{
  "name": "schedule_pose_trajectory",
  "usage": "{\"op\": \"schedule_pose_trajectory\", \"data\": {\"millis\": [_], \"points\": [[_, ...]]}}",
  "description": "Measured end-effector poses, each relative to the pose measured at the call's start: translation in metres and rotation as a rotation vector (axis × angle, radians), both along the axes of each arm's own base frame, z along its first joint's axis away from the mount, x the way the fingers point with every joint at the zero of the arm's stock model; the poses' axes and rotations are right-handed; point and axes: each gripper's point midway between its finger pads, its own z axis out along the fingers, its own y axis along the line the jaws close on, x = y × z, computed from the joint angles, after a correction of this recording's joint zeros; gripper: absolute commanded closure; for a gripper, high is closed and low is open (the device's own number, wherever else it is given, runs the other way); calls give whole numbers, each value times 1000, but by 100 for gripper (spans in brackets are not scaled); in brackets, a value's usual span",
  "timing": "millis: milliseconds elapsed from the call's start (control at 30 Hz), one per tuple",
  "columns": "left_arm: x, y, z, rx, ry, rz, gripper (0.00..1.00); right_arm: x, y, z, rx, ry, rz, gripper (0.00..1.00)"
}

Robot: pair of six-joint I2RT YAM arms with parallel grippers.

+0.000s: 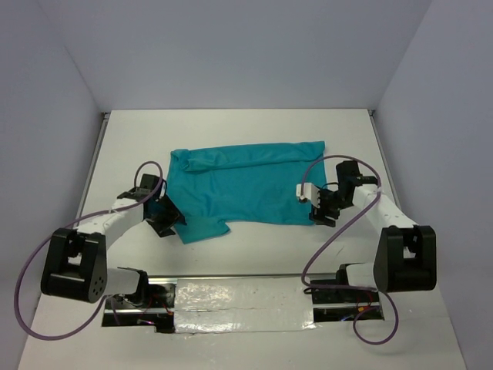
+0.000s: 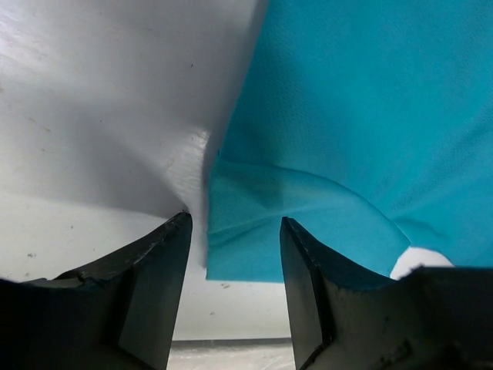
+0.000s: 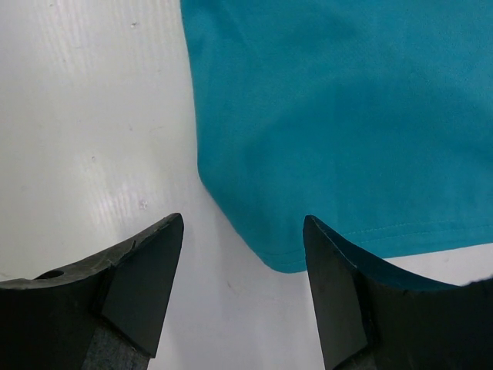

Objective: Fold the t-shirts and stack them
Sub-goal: Grap the side of the flattened tshirt closest away from the robot with both arms

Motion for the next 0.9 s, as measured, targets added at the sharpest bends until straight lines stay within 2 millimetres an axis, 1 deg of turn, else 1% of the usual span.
{"op": "schedule_pose_trajectory", "data": {"millis": [67,167,267,300,367,400,467,500,533,667,900], "points": [[0,-2,-5,3,11,7,39,3,-2,-2,5,5,-19,30],[5,-9,-5,-1,-4,3,40,7,-8,-4,10,22,-59,29],[10,-17,-6,-8,-21,-1,43,14,-10,-1,19,21,-81,30],[12,-19,-6,-10,-27,-4,50,15,-11,0,22,17,-85,30],[16,-23,-8,-6,-34,-6,58,17,-11,2,28,13,-91,30],[18,-24,-8,-5,-38,-4,67,17,-10,3,33,14,-91,30],[22,-26,-10,-2,-45,-1,76,17,-9,3,40,15,-92,30],[23,-27,-11,0,-51,-2,82,17,-9,3,44,16,-92,30],[25,-27,-11,4,-57,-1,83,16,-9,3,46,18,-93,30],[24,-24,-10,31,-70,-5,82,14,-9,3,54,27,-95,30],[8,-9,-8,110,-35,4,82,8,-9,-2,42,66,-65,28]]}}
